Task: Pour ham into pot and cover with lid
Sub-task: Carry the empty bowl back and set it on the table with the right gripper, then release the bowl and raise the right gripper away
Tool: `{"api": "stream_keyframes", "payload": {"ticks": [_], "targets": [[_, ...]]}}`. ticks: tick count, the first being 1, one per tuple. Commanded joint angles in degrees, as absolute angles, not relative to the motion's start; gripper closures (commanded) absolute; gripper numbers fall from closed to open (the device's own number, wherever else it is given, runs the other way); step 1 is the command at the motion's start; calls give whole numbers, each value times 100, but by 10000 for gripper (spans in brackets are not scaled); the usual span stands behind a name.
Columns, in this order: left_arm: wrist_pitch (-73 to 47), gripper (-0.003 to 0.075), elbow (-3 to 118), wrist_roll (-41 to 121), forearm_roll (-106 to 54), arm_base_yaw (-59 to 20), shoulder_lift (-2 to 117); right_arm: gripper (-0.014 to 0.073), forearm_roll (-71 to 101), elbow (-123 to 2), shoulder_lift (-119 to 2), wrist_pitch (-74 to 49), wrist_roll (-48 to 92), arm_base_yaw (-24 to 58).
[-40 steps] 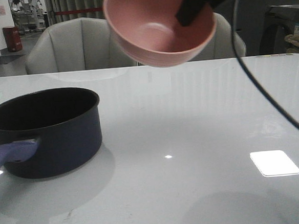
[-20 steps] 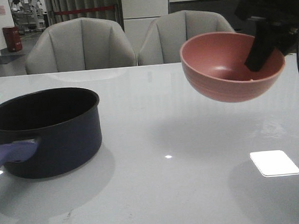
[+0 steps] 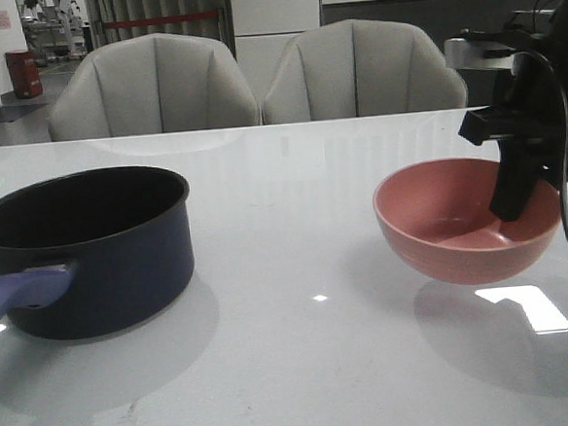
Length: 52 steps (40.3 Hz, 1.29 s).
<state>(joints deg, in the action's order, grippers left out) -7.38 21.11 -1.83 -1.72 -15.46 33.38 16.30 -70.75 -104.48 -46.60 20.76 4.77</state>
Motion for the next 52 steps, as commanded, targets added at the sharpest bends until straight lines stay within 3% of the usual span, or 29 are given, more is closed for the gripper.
{"api": "stream_keyframes", "payload": {"ticks": [1,7,25,33,52], "targets": [[-287,607,2280,-201,-211,-1589,3328,328,1629,-7237,-10223,-4571,2061,441],[-287,607,2280,-201,-211,-1589,3328,212,1629,-7237,-10211,-4575,2061,441],[-287,607,2280,-201,-211,-1589,3328,214,1694,-7129,-8873,-4562,2061,446],[-287,607,2280,-201,-211,-1589,3328,214,2024,-6327,-7515,-3549,2061,550],[-277,607,2280,-201,-211,-1589,3328,214,2093,-3907,-4253,-1213,2061,1752]]}}
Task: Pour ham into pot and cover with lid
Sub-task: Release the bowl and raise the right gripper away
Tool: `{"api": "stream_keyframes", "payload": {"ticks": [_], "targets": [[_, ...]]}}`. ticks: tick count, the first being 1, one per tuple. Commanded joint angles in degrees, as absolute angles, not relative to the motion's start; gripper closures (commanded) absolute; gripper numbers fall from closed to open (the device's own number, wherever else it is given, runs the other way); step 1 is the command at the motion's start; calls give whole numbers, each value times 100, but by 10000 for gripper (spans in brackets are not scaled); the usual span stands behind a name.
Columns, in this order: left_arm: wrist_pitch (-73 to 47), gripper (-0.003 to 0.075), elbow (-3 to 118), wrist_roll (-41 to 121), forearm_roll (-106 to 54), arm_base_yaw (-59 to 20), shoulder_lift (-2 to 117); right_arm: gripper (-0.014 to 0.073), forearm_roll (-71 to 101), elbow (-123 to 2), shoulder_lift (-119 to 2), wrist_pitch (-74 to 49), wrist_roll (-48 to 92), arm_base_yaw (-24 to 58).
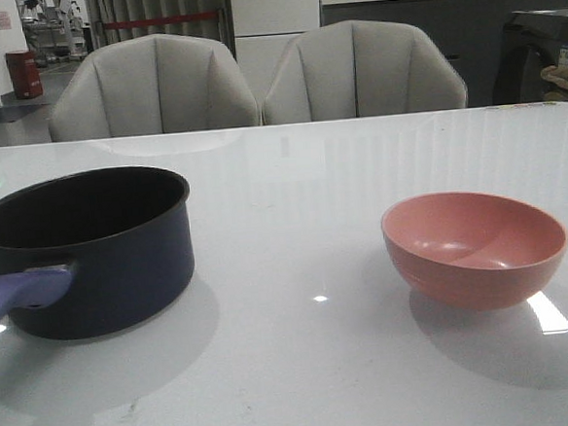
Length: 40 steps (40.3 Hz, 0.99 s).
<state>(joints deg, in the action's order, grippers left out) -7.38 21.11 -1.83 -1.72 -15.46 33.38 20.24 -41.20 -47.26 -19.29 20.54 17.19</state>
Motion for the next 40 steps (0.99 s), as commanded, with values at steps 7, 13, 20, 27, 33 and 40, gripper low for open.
{"api": "stream_keyframes", "payload": {"ticks": [7,13,20,27,33,40], "targets": [[-265,607,2280,-201,-222,-1589,3328,214,2402,-2697,-3034,-159,2057,1759],[-265,607,2280,-201,-305,-1589,3381,214,2565,-1823,-2155,358,2057,1759],[-288,607,2280,-201,-417,-1589,3649,215,2565,-1348,-1716,407,2057,1759],[-288,606,2280,-201,-417,-1589,3947,413,2565,-1334,-1710,323,2057,1759],[-288,596,2316,-201,-406,-1589,3994,437,2565,-1334,-1710,93,2057,1759],[-569,421,2529,-201,-368,-1537,3994,437,2565,-1334,-1710,-65,2057,1759]]}}
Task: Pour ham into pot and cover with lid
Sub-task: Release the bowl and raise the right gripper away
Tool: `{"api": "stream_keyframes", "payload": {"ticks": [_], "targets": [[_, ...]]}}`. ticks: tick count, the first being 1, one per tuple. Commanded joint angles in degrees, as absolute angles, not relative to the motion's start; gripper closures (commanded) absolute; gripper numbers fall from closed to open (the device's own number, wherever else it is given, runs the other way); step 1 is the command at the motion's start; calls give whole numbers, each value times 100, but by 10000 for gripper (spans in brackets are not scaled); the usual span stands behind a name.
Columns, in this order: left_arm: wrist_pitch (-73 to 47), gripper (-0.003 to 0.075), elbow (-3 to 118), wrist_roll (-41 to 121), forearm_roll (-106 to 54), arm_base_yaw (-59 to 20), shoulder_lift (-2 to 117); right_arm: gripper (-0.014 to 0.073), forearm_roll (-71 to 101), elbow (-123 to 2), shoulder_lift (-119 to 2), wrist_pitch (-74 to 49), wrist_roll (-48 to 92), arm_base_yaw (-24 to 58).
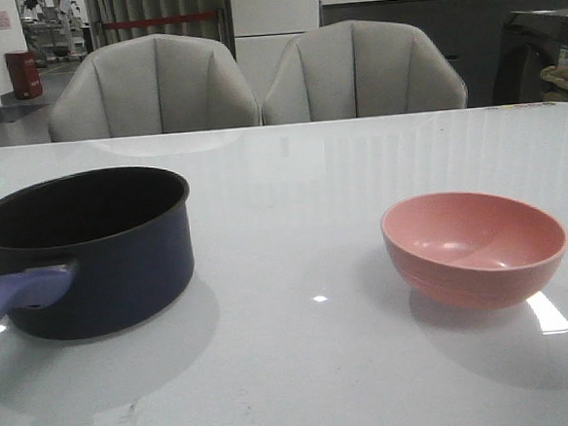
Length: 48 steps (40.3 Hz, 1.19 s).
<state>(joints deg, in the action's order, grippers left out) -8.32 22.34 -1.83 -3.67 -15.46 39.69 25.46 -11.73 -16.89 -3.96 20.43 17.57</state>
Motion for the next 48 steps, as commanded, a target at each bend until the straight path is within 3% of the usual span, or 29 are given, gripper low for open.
{"api": "stream_keyframes", "payload": {"ticks": [1,6,9,21,34,48], "targets": [[-678,384,2585,-201,-368,-1502,3994,437,2565,-1334,-1710,-65,2057,1759],[-1176,154,2922,-201,-325,-1227,3994,437,2565,-1334,-1710,-65,2057,1759],[-1382,101,3144,-201,-211,-971,3994,437,2565,-1334,-1710,-65,2057,1759],[-2896,101,4422,-213,-135,133,4646,437,2565,-1334,-1710,-65,2057,1759],[-4905,101,6338,-213,-145,279,6721,437,2565,-1334,-1710,-65,2057,1759],[-6213,103,7926,-213,-107,279,8722,437,2565,-1334,-1710,-65,2057,1759]]}}
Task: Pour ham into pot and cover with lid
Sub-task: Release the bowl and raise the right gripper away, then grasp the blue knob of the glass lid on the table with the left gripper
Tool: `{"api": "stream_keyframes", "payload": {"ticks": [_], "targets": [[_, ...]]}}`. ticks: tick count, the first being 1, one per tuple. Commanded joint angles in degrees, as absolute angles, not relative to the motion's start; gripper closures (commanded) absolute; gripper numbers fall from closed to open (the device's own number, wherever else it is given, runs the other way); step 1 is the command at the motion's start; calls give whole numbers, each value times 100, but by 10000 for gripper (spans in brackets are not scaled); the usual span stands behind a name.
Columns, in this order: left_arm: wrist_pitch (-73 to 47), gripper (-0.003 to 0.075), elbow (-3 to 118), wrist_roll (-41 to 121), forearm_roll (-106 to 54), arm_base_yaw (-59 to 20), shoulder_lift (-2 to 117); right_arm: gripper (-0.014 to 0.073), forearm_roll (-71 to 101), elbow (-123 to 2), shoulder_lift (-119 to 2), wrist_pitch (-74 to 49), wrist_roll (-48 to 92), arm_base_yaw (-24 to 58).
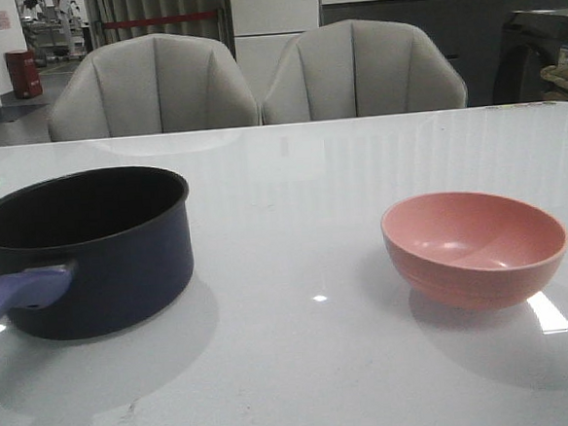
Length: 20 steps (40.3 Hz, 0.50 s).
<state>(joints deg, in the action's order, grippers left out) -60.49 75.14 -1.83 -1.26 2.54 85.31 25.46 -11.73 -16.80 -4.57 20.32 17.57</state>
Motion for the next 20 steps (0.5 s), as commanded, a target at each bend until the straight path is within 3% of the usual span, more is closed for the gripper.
{"api": "stream_keyframes", "payload": {"ticks": [1,20], "targets": [[-6273,103,7965,-213,-81,279,8820,437,2565,-1334,-1710,-65,2057,1759],[-6259,104,8472,-84,-81,279,10220,437,2565,-1334,-1710,-65,2057,1759]]}}
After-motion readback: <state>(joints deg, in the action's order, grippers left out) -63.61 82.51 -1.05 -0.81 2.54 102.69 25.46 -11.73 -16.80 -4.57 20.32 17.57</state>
